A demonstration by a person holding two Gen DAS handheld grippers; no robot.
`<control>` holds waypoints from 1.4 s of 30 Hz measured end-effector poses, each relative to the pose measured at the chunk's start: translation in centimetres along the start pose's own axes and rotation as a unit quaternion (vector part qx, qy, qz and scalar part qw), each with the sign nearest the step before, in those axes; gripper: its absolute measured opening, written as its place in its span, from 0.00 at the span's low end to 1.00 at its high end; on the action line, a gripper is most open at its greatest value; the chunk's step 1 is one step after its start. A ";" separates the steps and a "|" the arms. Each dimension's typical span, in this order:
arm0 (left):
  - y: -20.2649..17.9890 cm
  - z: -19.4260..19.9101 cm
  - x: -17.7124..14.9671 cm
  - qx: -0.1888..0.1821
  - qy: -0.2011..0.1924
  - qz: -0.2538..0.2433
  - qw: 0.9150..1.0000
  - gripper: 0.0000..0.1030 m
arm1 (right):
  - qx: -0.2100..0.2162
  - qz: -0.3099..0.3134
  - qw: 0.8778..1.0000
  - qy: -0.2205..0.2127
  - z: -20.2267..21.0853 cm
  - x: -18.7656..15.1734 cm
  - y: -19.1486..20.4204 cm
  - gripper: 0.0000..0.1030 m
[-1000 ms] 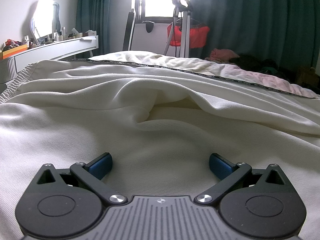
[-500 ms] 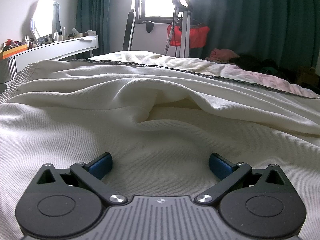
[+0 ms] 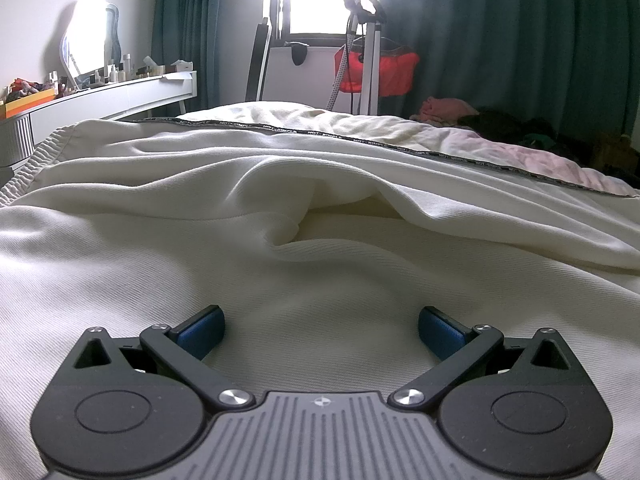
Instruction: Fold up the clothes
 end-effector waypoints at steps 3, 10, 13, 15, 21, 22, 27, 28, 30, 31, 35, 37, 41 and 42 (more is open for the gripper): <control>0.0 0.0 0.0 0.000 0.000 0.000 1.000 1.00 | 0.000 -0.001 1.000 0.001 0.0 0.0 -0.1 0.70; 0.0 0.0 0.0 0.000 0.000 0.000 1.000 1.00 | 0.000 0.000 1.000 0.000 0.0 0.0 0.0 0.70; 0.0 0.0 0.0 0.000 0.000 0.000 1.000 1.00 | -0.003 -0.001 1.000 -0.001 0.1 0.1 -0.2 0.70; 0.0 0.0 0.0 0.000 0.000 0.000 1.000 1.00 | -0.004 -0.003 1.000 -0.002 0.1 0.2 -0.3 0.70; 0.0 0.0 0.0 0.000 0.000 0.000 1.000 1.00 | -0.026 -0.015 1.000 0.000 0.7 0.7 -1.7 0.70; 0.0 0.0 0.0 0.000 0.000 0.000 1.000 1.00 | -0.031 -0.020 0.999 0.001 0.9 0.8 -2.1 0.70; 0.1 0.0 0.0 -0.001 -0.001 0.002 1.000 1.00 | -0.053 -0.078 0.996 -0.004 2.4 1.3 -5.1 0.70; 0.1 0.0 0.0 -0.002 -0.001 0.004 1.000 1.00 | -0.057 -0.098 0.994 -0.004 2.8 1.3 -5.8 0.70; 0.2 -0.1 0.0 -0.003 -0.001 0.007 1.000 1.00 | -0.069 -0.140 0.988 -0.002 3.4 0.9 -7.5 0.70; 0.2 -0.1 -0.1 -0.002 -0.002 0.007 1.000 1.00 | -0.075 -0.159 0.984 0.000 3.6 0.7 -8.3 0.70; 0.2 -0.1 -0.2 0.000 -0.007 0.004 1.000 1.00 | -0.106 -0.241 0.965 0.005 4.4 -0.3 -11.9 0.70; 0.1 -0.2 -0.1 -0.001 -0.004 0.001 1.000 1.00 | -0.124 -0.283 0.951 0.003 4.8 -0.8 -13.8 0.72; 1.0 0.1 0.7 -0.042 0.030 0.004 0.999 1.00 | -0.158 -0.348 0.924 0.001 5.2 -1.7 -16.9 0.72; 1.6 0.1 1.1 -0.052 0.039 0.012 0.998 1.00 | -0.162 -0.352 0.922 0.000 5.1 -1.7 -17.3 0.72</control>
Point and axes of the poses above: each gripper's, at about its wrist camera, not at the fingertips, and z roughly against the way its jaws point, y to its left, x to its top, the point moved 3 cm from there along -z, roughly the way its jaws point, and after that the axes turned 15 degrees about -y, right-handed, at the moved point
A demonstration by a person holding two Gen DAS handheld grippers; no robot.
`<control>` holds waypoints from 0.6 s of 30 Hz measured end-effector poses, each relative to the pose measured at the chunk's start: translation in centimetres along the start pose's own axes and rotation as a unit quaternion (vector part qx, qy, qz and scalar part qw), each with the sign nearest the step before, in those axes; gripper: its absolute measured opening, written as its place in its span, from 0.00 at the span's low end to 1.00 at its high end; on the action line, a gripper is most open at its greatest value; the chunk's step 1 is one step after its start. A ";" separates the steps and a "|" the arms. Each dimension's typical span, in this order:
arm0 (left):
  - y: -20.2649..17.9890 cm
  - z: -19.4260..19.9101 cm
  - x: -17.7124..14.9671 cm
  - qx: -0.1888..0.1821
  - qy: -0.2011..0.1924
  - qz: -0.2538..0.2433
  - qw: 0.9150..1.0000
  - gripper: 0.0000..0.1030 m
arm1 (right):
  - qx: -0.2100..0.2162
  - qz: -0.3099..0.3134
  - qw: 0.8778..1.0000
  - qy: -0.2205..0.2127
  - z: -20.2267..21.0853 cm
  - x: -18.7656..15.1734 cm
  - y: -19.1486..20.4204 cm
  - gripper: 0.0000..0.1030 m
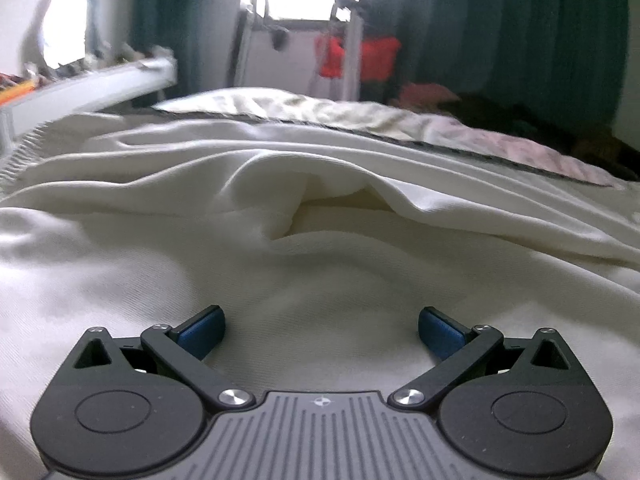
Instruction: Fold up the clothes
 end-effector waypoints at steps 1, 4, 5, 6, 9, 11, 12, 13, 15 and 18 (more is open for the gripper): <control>0.5 0.1 0.4 -0.010 0.009 0.009 1.000 1.00 | -0.003 -0.001 1.000 -0.003 -0.2 0.3 -0.3 0.72; 3.1 1.3 2.7 0.006 0.002 0.025 1.000 1.00 | -0.027 0.005 0.999 -0.020 -0.6 1.5 -1.5 0.72; 4.2 1.8 3.8 0.014 -0.001 0.031 0.999 1.00 | -0.042 0.006 0.999 -0.026 -0.8 1.8 -2.1 0.72; 5.7 2.5 5.3 0.012 0.001 0.044 0.999 1.00 | -0.054 0.004 0.998 -0.030 -1.1 2.2 -2.8 0.71; 11.0 4.9 9.5 -0.003 0.010 0.099 0.995 1.00 | -0.069 -0.031 0.997 -0.022 -2.1 2.5 -4.7 0.67; 15.9 7.2 12.2 -0.004 0.016 0.160 0.987 1.00 | -0.064 -0.073 0.995 -0.003 -2.7 2.4 -5.9 0.66; 18.4 8.4 13.0 -0.005 0.016 0.191 0.981 1.00 | -0.059 -0.086 0.995 0.003 -3.1 2.3 -6.1 0.63; 21.2 9.6 13.6 -0.006 0.015 0.224 0.974 1.00 | -0.052 -0.089 0.995 0.006 -3.5 2.2 -6.0 0.56; 26.0 11.4 14.1 0.018 0.032 0.267 0.963 1.00 | -0.038 -0.096 0.995 0.013 -4.4 2.1 -5.7 0.45; 31.2 12.6 11.9 0.078 0.089 0.293 0.949 1.00 | -0.037 -0.094 0.995 0.026 -5.8 1.7 -5.1 0.21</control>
Point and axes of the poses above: each gripper's, at about its wrist camera, not at the fingertips, and z roughly against the way its jaws point, y to its left, x to its top, the point moved 3 cm from there along -z, roughly the way its jaws point, and after that the axes turned 15 degrees about -y, right-handed, at the moved point
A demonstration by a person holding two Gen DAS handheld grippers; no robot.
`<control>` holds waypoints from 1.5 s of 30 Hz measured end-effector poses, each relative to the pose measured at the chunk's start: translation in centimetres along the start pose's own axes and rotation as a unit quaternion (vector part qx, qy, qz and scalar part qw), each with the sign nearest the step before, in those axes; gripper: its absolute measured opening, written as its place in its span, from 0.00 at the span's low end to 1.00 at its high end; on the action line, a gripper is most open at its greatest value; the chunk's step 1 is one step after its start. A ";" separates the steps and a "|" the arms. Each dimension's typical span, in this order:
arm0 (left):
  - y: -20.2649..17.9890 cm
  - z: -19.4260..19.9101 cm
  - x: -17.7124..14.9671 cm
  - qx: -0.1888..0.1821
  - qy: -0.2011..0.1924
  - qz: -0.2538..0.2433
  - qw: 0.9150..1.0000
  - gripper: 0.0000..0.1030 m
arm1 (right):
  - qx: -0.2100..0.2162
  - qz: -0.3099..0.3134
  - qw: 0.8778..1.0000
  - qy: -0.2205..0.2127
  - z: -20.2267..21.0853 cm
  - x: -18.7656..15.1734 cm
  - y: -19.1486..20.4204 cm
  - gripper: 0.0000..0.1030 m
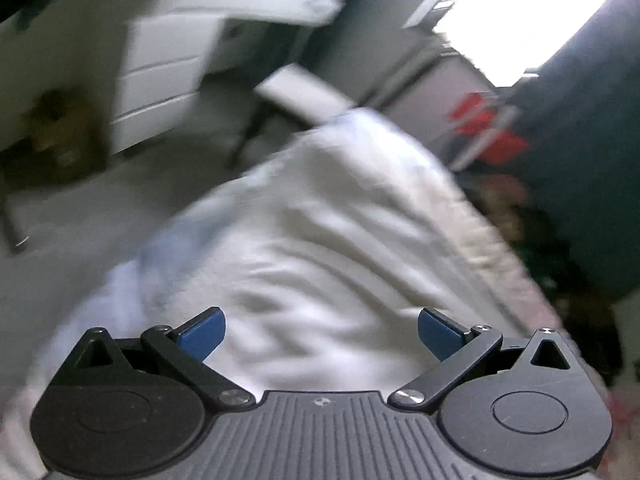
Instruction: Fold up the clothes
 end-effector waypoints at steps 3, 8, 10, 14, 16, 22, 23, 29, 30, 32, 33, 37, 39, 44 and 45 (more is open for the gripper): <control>4.4 -1.6 -1.6 0.008 0.051 0.074 0.996 0.97 | -0.002 0.028 1.000 -0.013 0.2 -0.2 0.8 0.11; 7.0 -5.1 -4.2 -0.011 0.091 0.164 0.982 0.85 | 0.036 0.044 0.997 -0.057 2.3 0.5 1.8 0.08; 6.9 -6.2 -4.6 -0.017 0.092 0.173 0.981 0.79 | 0.053 0.043 0.995 -0.073 3.3 0.7 2.2 0.07; 6.8 -6.3 -4.7 -0.035 0.063 0.172 0.982 0.50 | 0.068 0.064 0.991 -0.093 4.7 0.9 3.3 0.07; 7.1 -5.6 -4.5 -0.048 0.045 0.177 0.982 0.28 | 0.076 0.104 0.987 -0.099 4.8 1.0 4.5 0.07; 5.2 -3.2 -1.0 -0.124 -0.005 0.170 0.978 0.06 | 0.100 0.162 0.977 -0.095 3.8 2.2 9.9 0.07; 4.5 -3.1 0.0 -0.133 -0.013 0.177 0.975 0.06 | 0.106 0.156 0.977 -0.095 3.4 2.4 11.2 0.07; -2.1 -6.7 7.0 -0.149 -0.068 0.182 0.969 0.06 | 0.134 0.189 0.964 -0.129 -1.6 1.7 22.1 0.07; -3.5 -8.2 8.1 -0.143 -0.078 0.177 0.971 0.06 | 0.136 0.196 0.962 -0.134 -3.1 1.3 24.1 0.07; -6.1 -11.8 9.9 -0.125 -0.093 0.170 0.973 0.06 | 0.132 0.216 0.957 -0.145 -6.7 -0.2 27.6 0.07; -7.4 -14.1 10.6 -0.113 -0.100 0.163 0.975 0.05 | 0.127 0.230 0.953 -0.150 -8.7 -1.1 29.1 0.07; -11.3 -23.6 12.3 -0.058 -0.099 0.132 0.985 0.04 | 0.080 0.287 0.943 -0.149 -17.9 -4.6 32.7 0.07; -12.4 -28.0 12.0 -0.025 -0.082 0.111 0.990 0.04 | 0.050 0.307 0.941 -0.137 -22.3 -6.0 32.7 0.07; -13.3 -34.3 11.2 0.025 -0.057 0.078 0.995 0.05 | 0.031 0.324 0.938 -0.115 -27.8 -7.7 31.0 0.07; -13.3 -34.8 11.0 0.031 -0.051 0.077 0.995 0.06 | 0.037 0.332 0.935 -0.118 -27.8 -7.8 31.0 0.08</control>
Point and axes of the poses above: each gripper's, at about its wrist camera, not at the fingertips, and z roughly against the way its jaws point, y to its left, x to its top, the point moved 3 cm from there along -z, roughly the way its jaws point, and after that the axes turned 15 degrees about -y, right-handed, at the moved point
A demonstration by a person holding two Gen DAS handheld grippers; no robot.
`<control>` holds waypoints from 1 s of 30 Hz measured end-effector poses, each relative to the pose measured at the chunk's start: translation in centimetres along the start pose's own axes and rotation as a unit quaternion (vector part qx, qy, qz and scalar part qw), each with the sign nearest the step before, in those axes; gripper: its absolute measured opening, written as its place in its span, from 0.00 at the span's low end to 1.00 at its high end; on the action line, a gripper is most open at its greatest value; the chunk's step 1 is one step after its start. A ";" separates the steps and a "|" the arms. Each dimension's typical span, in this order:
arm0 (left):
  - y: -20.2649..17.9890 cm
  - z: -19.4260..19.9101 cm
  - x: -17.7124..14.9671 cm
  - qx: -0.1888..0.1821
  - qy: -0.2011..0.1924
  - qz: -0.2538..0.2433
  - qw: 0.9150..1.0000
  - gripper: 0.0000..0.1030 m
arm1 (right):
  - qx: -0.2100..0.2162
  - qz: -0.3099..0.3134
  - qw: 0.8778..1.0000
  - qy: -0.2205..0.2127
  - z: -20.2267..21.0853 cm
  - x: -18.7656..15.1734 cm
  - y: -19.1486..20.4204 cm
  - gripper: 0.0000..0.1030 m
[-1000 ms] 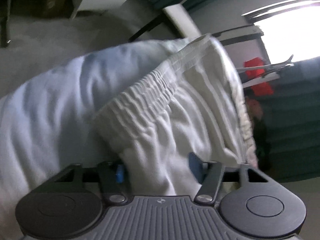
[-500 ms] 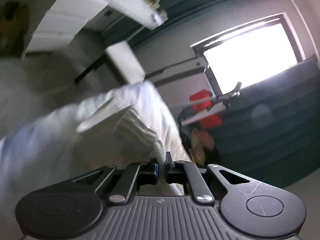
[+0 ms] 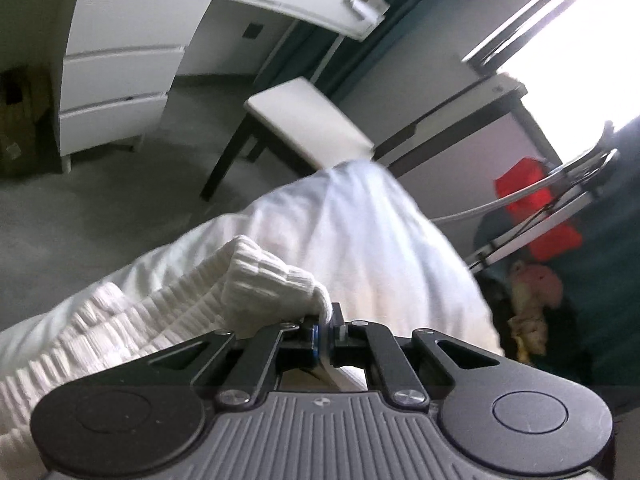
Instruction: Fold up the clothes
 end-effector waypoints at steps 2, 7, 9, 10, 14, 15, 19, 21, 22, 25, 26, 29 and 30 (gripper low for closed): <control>0.0 -0.2 -0.5 0.002 0.006 -0.003 1.000 0.11 | 0.011 0.007 1.000 -0.003 0.6 0.3 0.2 0.10; 0.5 2.4 -1.0 -0.042 0.010 -0.006 0.999 0.51 | 0.061 -0.025 0.998 0.024 2.3 1.1 -0.7 0.15; 1.0 4.2 -1.2 -0.055 0.006 -0.005 0.998 0.58 | 0.092 -0.065 0.993 0.027 4.3 1.3 -2.0 0.25; 1.3 5.2 -1.4 -0.061 0.005 -0.004 0.998 0.60 | 0.106 -0.088 0.990 0.028 5.5 1.3 -2.7 0.36; 3.7 9.7 -2.8 -0.084 -0.004 0.014 0.996 0.74 | 0.134 -0.202 0.970 0.024 11.1 0.3 -6.9 0.55; 4.5 11.0 -3.4 -0.086 -0.006 0.022 0.996 0.75 | 0.137 -0.233 0.962 0.028 12.4 -0.3 -8.0 0.57; 7.7 15.2 -7.0 -0.096 0.001 0.066 0.993 0.80 | 0.157 -0.302 0.939 0.055 17.5 -3.2 -11.8 0.57; 8.9 16.4 -8.7 -0.091 0.011 0.090 0.992 0.80 | 0.159 -0.312 0.934 0.073 19.3 -4.4 -13.3 0.57; 9.5 16.9 -9.4 -0.090 0.013 0.102 0.991 0.80 | 0.146 -0.321 0.931 0.089 19.5 -4.9 -13.9 0.57; 10.9 17.8 -11.4 -0.084 0.019 0.141 0.986 0.80 | 0.136 -0.346 0.919 0.134 19.3 -6.1 -15.2 0.57; 11.4 17.8 -11.9 -0.082 0.021 0.156 0.984 0.80 | 0.136 -0.348 0.916 0.148 18.9 -6.5 -15.4 0.57; 12.3 17.0 -12.8 -0.086 0.024 0.188 0.978 0.76 | 0.151 -0.347 0.913 0.155 17.9 -6.9 -15.4 0.56; 12.5 16.8 -12.9 -0.086 0.021 0.189 0.978 0.75 | 0.156 -0.343 0.913 0.154 17.4 -6.9 -15.2 0.56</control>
Point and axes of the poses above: each gripper's, at about its wrist camera, not at the fingertips, and z roughly against the way its jaws point, y to its left, x to its top, the point moved 3 cm from there along -z, roughly the way its jaws point, and after that the axes turned 15 degrees about -y, right-handed, at the moved point
